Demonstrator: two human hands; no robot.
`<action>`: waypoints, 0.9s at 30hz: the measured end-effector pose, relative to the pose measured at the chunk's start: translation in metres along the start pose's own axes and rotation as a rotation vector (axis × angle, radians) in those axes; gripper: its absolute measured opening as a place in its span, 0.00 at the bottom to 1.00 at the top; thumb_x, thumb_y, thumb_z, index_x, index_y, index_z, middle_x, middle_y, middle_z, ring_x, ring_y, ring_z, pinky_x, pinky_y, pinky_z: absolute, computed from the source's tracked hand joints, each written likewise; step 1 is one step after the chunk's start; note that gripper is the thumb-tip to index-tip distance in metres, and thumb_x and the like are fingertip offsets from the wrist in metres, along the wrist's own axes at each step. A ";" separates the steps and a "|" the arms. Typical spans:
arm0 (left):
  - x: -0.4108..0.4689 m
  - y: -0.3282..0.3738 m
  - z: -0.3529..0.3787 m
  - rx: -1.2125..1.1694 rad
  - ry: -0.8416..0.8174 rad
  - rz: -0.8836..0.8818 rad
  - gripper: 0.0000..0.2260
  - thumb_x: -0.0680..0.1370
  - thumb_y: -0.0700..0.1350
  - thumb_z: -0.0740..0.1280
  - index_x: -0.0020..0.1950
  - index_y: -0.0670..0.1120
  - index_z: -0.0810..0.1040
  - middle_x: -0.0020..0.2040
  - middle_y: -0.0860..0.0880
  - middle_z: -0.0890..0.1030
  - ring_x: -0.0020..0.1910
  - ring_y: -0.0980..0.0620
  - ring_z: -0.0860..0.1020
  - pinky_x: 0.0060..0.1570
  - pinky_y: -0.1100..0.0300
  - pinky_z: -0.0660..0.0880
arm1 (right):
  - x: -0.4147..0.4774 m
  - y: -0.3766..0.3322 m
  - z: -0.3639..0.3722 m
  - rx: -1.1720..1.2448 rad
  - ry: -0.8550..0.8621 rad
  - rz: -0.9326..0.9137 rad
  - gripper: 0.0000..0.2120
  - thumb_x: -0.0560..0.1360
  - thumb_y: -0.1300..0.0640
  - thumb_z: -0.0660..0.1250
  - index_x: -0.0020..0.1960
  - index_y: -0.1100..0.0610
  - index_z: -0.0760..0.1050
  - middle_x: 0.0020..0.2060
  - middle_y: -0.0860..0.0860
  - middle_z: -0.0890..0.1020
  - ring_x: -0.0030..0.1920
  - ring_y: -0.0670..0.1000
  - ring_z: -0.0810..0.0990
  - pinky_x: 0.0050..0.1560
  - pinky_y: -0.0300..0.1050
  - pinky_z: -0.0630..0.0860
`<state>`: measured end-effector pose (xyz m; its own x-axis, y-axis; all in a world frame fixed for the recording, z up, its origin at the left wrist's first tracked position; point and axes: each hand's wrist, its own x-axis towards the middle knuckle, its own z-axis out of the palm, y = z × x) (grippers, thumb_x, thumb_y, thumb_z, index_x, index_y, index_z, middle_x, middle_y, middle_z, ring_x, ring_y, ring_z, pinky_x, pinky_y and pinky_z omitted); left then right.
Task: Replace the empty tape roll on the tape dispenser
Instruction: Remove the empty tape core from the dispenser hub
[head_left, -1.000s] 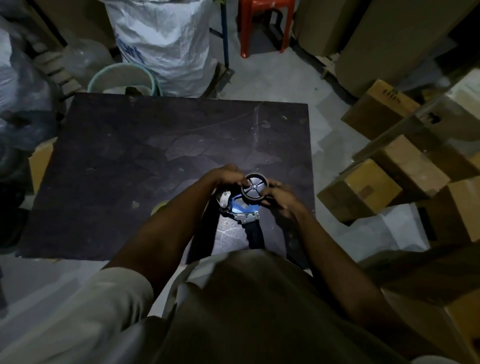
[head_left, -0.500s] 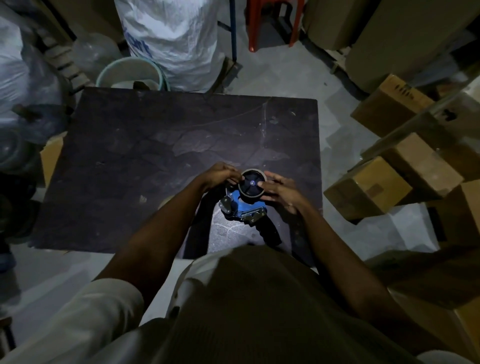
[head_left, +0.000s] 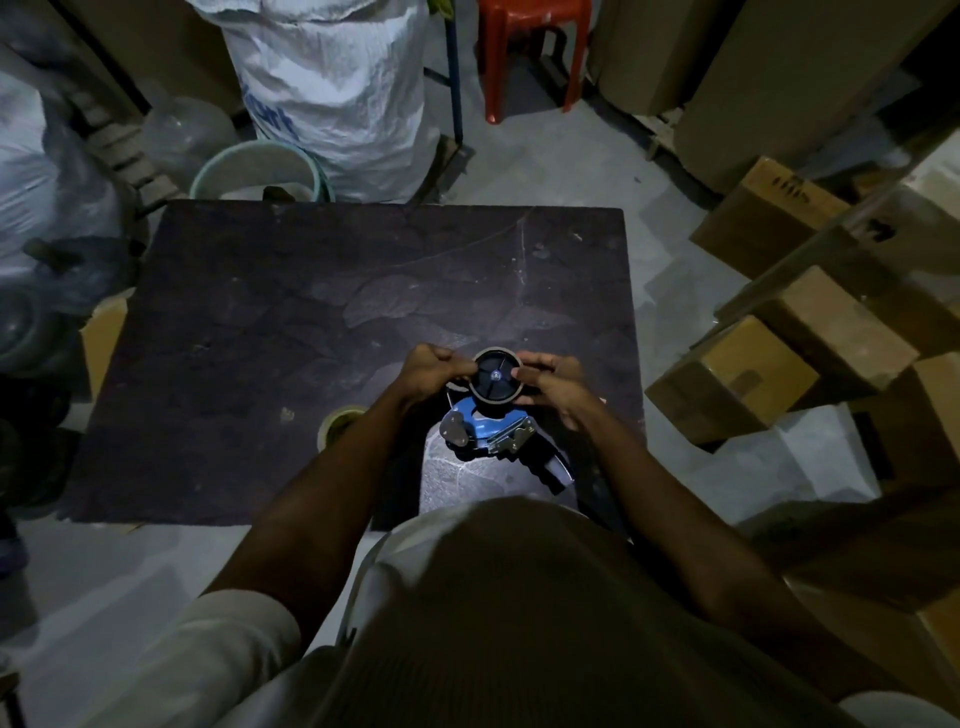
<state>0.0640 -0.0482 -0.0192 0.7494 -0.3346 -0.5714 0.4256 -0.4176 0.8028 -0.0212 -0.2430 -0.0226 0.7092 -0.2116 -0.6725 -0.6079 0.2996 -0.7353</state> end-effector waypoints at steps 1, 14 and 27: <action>-0.002 0.001 0.001 -0.004 0.009 0.005 0.04 0.73 0.36 0.75 0.46 0.36 0.84 0.34 0.47 0.84 0.31 0.55 0.83 0.33 0.63 0.78 | 0.001 0.001 0.002 -0.009 0.020 -0.004 0.19 0.76 0.68 0.71 0.66 0.65 0.77 0.60 0.63 0.83 0.56 0.63 0.84 0.46 0.56 0.85; -0.006 0.006 -0.003 0.130 0.013 0.052 0.03 0.72 0.37 0.77 0.43 0.39 0.85 0.28 0.53 0.83 0.27 0.57 0.81 0.31 0.62 0.79 | -0.014 -0.005 -0.006 0.030 -0.079 0.007 0.23 0.74 0.69 0.73 0.68 0.68 0.75 0.60 0.65 0.82 0.58 0.65 0.83 0.47 0.50 0.86; -0.011 0.013 0.004 0.195 0.031 0.025 0.05 0.71 0.39 0.78 0.43 0.39 0.86 0.27 0.54 0.83 0.26 0.61 0.80 0.27 0.69 0.73 | -0.012 -0.005 0.010 -0.139 0.122 -0.039 0.14 0.74 0.71 0.72 0.59 0.66 0.79 0.55 0.66 0.84 0.49 0.62 0.85 0.38 0.49 0.84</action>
<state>0.0589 -0.0531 -0.0031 0.7751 -0.3222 -0.5436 0.3027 -0.5658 0.7670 -0.0235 -0.2329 -0.0097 0.6898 -0.3343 -0.6422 -0.6302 0.1594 -0.7599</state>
